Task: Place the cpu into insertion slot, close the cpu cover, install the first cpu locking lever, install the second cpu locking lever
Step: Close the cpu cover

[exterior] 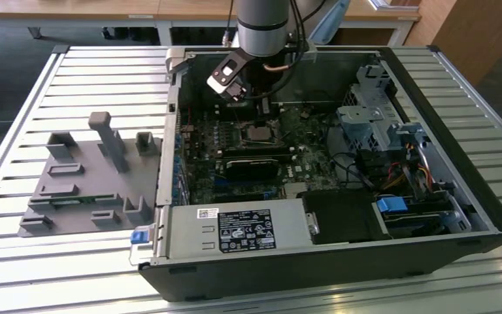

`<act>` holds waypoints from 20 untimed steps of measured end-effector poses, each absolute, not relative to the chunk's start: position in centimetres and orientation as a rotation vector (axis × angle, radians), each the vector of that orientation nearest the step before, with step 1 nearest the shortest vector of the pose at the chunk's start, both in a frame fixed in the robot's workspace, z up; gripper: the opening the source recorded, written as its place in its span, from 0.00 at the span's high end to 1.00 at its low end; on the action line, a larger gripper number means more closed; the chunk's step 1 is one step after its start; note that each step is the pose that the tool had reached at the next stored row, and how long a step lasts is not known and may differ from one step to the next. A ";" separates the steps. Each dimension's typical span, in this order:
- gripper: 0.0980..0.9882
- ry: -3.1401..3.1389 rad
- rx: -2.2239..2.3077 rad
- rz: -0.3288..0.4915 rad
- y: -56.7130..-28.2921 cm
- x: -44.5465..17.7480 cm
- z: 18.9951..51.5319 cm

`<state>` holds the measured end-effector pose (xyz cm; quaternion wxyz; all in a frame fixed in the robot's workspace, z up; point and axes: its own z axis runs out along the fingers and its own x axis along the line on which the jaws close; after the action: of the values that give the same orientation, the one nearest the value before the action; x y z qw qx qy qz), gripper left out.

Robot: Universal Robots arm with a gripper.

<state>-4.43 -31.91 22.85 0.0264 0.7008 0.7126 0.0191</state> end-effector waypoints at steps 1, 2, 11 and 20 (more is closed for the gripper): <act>0.99 2.202 2.165 0.059 -31.9 -4.4 23.1; 0.99 2.202 2.165 0.059 -31.9 -4.4 23.5; 0.99 2.202 2.165 0.059 -31.9 -4.4 26.6; 0.99 2.204 2.167 0.055 -32.5 -4.2 26.6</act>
<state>-4.17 -32.51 26.58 0.0252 0.7008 0.7127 0.0179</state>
